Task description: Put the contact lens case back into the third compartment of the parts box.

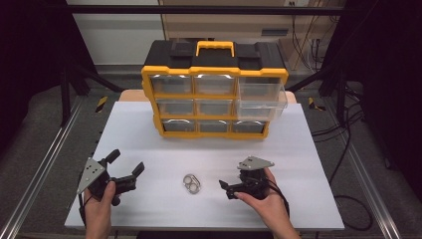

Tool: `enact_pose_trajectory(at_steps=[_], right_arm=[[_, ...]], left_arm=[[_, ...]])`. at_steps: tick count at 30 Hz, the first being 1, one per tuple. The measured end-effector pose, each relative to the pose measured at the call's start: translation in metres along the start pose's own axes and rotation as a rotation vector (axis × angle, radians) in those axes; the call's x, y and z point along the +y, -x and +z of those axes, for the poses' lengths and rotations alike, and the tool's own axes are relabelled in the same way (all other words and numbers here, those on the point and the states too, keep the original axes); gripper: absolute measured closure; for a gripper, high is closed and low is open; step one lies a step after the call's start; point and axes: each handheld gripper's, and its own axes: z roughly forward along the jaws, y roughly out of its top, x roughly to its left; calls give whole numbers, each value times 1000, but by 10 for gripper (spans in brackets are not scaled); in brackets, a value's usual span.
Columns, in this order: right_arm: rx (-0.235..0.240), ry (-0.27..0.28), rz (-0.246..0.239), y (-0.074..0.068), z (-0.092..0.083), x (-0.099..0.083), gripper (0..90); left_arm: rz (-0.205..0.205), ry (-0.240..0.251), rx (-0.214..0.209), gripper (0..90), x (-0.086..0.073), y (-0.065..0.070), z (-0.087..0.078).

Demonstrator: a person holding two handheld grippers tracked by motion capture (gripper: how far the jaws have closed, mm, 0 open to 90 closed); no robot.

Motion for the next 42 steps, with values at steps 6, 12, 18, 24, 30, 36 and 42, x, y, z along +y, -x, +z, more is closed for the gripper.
enact_pose_trajectory(at_steps=[6, 12, 18, 24, 30, 36, 42], right_arm=[[67, -42, -34, -20, 19, 15, 76], [93, -109, -44, -37, 39, 25, 69], [109, -131, -40, -50, 54, 29, 71], [116, -164, -48, -59, 62, 33, 76], [116, -197, -55, -64, 70, 34, 84], [106, -216, -57, -67, 74, 34, 118], [101, -226, -48, -69, 80, 34, 157]], left_arm=[[3, -4, -7, 5, 0, 2, 1], [2, -7, -15, 5, 0, 2, 1], [-15, 4, -4, 5, 1, -1, -2], [-7, 2, -1, 5, 1, -1, -2], [-7, 2, -14, 5, 2, 0, -1], [-1, 0, -22, 5, 2, 2, 0], [1, -3, -24, 5, 2, 2, 0]])
